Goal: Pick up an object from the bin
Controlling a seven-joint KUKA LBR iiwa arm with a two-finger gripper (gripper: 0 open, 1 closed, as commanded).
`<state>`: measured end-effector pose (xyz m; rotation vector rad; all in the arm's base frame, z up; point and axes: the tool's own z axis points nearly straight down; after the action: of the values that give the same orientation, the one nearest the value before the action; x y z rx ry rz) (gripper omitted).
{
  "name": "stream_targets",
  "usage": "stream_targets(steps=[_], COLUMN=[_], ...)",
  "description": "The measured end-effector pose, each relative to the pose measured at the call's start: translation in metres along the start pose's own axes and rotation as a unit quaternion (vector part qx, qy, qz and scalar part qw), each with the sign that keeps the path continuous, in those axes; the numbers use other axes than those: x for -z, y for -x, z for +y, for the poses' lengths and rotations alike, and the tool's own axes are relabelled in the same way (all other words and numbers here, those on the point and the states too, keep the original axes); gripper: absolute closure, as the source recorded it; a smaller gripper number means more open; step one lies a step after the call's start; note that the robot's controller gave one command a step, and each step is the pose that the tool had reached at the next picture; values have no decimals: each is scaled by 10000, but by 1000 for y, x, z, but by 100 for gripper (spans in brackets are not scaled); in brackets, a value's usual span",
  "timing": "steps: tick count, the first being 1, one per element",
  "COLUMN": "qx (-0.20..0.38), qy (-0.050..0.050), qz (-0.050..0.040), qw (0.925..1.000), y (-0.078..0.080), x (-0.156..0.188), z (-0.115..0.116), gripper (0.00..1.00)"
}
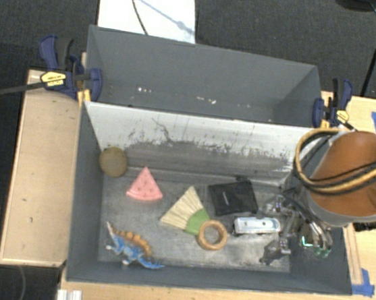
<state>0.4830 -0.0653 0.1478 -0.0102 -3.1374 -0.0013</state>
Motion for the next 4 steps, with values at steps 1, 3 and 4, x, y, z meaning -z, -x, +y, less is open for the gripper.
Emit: stream_targets(steps=[1, 3, 4], qx=[13, -197, -187], qy=[-6, -5, -2], qz=[-34, -67, -27], qw=[10000, 9998, 9998], y=[2, 16, 14], x=[3, -75, 49], z=[0, -7, 1], gripper=[0, 100, 100])
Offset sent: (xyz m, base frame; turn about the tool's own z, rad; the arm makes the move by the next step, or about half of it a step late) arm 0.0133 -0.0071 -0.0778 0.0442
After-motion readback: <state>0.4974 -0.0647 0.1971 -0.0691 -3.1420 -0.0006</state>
